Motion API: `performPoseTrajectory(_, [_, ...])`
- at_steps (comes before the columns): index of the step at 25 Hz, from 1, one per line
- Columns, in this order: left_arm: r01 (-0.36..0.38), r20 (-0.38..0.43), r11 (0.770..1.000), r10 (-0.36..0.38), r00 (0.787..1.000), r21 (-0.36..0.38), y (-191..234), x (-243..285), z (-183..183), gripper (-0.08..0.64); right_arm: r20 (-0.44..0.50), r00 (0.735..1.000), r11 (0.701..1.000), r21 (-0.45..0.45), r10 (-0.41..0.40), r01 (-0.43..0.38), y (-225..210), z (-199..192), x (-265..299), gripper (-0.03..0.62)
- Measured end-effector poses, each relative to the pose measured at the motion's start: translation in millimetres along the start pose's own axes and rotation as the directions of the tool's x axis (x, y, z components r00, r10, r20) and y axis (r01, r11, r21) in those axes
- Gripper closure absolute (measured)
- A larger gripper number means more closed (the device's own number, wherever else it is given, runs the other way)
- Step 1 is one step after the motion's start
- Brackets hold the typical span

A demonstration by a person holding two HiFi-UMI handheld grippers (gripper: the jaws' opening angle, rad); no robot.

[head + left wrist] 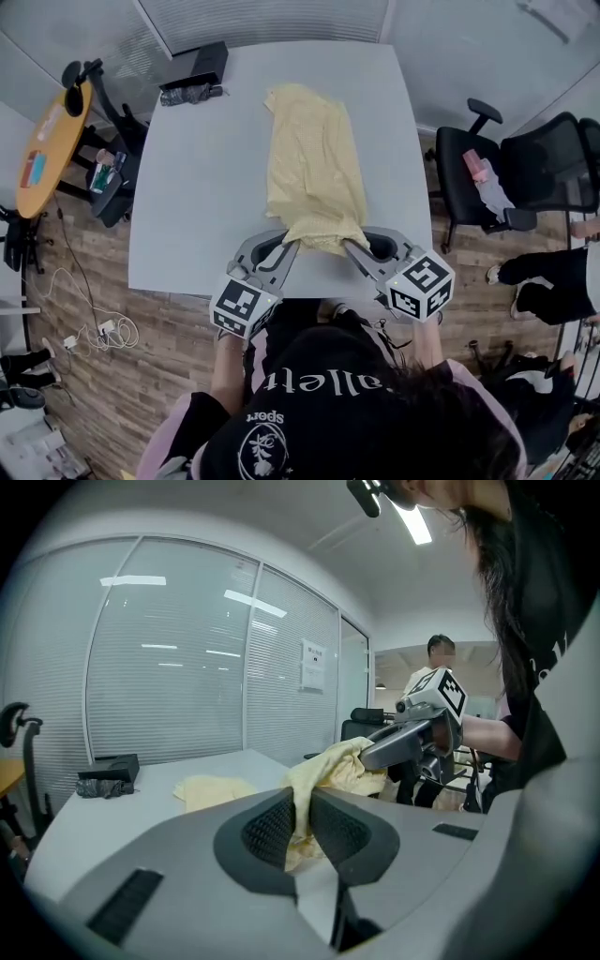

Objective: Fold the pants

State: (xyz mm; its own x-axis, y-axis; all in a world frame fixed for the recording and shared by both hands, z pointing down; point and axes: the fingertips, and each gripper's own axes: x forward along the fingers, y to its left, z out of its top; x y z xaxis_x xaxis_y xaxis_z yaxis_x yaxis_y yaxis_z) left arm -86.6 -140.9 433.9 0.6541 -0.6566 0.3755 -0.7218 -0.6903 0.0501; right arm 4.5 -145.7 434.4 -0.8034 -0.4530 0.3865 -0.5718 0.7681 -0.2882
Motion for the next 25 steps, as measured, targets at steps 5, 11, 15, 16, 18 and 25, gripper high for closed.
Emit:
performPoseTrajectory(5, [-0.008, 0.037, 1.0, 0.009, 0.999, -0.022, 17, -1, 10, 0.467, 0.007, 1.0, 1.0, -0.02, -0.004, 0.004, -16, 18, 14, 0.517])
performPoseTrajectory(11, [-0.067, 0.075, 0.995, 0.073, 0.995, -0.073, 55, -7, 13, 0.443, -0.012, 0.999, 0.997, -0.067, -0.032, 0.032, -51, 39, 42, 0.518])
performPoseTrajectory(15, [-0.087, 0.055, 0.992, 0.092, 0.994, -0.088, 75, -7, 5, 0.443, -0.017, 0.998, 0.994, -0.099, -0.053, 0.051, -79, 59, 68, 0.518])
performPoseTrajectory(16, [-0.088, 0.051, 0.992, 0.093, 0.994, -0.094, 79, -6, 3, 0.443, -0.016, 0.998, 0.993, -0.103, -0.062, 0.06, -88, 64, 74, 0.518])
performPoseTrajectory(18, [-0.088, 0.042, 0.991, 0.092, 0.995, -0.104, 85, -5, -1, 0.443, -0.011, 0.996, 0.991, -0.107, -0.085, 0.083, -107, 75, 88, 0.518])
performPoseTrajectory(25, [-0.057, 0.047, 0.99, 0.064, 0.997, -0.128, 104, 4, -3, 0.443, -0.023, 0.986, 0.984, -0.07, -0.167, 0.165, -181, 101, 151, 0.518])
